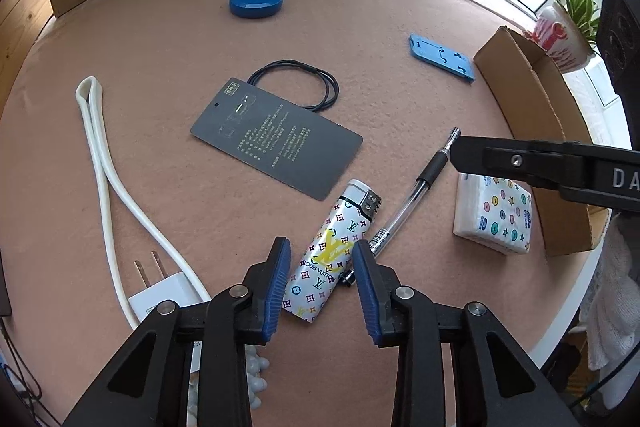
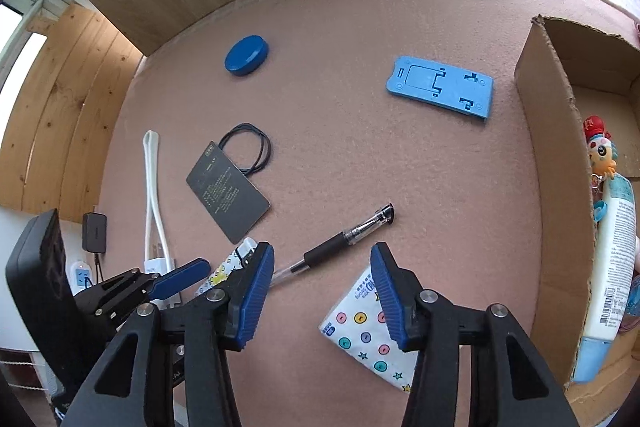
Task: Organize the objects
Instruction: 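Close the left tool on the patterned lighter while the right tool grasps the black pen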
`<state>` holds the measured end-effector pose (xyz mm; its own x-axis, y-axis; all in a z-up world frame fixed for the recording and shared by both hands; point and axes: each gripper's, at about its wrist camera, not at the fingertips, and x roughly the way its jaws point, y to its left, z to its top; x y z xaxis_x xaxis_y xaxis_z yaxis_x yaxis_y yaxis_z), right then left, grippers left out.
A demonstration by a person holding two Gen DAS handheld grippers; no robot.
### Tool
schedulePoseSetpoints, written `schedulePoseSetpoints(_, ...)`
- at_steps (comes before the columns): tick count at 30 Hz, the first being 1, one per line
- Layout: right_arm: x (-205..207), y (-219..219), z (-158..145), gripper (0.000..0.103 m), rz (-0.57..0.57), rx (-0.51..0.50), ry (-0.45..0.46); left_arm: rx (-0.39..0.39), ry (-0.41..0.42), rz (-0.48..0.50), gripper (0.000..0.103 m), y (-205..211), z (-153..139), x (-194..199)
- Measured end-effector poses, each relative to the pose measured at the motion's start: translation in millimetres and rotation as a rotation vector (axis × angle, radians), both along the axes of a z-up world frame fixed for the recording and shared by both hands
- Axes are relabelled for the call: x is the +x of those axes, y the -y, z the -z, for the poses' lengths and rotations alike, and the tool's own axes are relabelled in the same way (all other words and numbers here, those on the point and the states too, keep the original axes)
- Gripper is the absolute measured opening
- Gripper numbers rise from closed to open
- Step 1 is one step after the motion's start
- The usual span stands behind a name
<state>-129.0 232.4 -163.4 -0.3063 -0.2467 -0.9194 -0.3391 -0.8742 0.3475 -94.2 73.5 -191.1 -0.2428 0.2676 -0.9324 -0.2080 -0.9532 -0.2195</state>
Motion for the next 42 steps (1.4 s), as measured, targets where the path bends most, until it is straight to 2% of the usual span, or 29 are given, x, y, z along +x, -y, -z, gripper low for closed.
schedulePoseSetpoints(9, -20.1, 12.7, 19.2, 0.029, -0.024, 0.089, 0.113, -0.003, -0.011, 0.035, 0.03, -4.2, -0.2, -6.0)
schedulePoseSetpoints(15, -27.8, 26.6, 19.0, 0.027, -0.075, 0.183, 0.104, -0.003, -0.01, 0.041, 0.03, -2.2, -0.9, -6.0)
schedulePoseSetpoints(18, -30.6, 23.4, 20.3, 0.029, -0.061, 0.113, 0.115, -0.005, -0.006, 0.046, 0.03, -0.5, -1.1, -5.6)
schedulePoseSetpoints(22, -33.4, 34.2, 18.6, 0.029, -0.125, 0.19, 0.108, -0.001, 0.003, 0.038, 0.03, -2.0, 0.6, -7.9)
schedulePoseSetpoints(25, -29.1, 39.7, 18.3, 0.023, -0.185, 0.251, 0.094, -0.01, -0.004, 0.04, 0.03, -4.3, 0.7, -8.6)
schedulePoseSetpoints(30, -15.6, 25.6, 16.7, 0.011, -0.195, 0.238, 0.073, -0.022, -0.01, 0.044, 0.03, -7.4, 0.1, -8.9)
schedulePoseSetpoints(36, 0.5, 13.1, 17.3, 0.011, -0.163, 0.185, 0.047, -0.009, 0.003, 0.072, 0.026, -14.1, -1.6, -4.6)
schedulePoseSetpoints(40, 13.6, 6.9, 14.9, 0.012, -0.147, 0.146, 0.048, -0.011, 0.001, 0.062, 0.031, -18.9, -2.0, -6.0)
schedulePoseSetpoints(42, 18.3, 10.3, 14.5, 0.012, -0.151, 0.158, 0.033, -0.019, -0.006, 0.062, 0.031, -21.2, -1.6, -6.8)
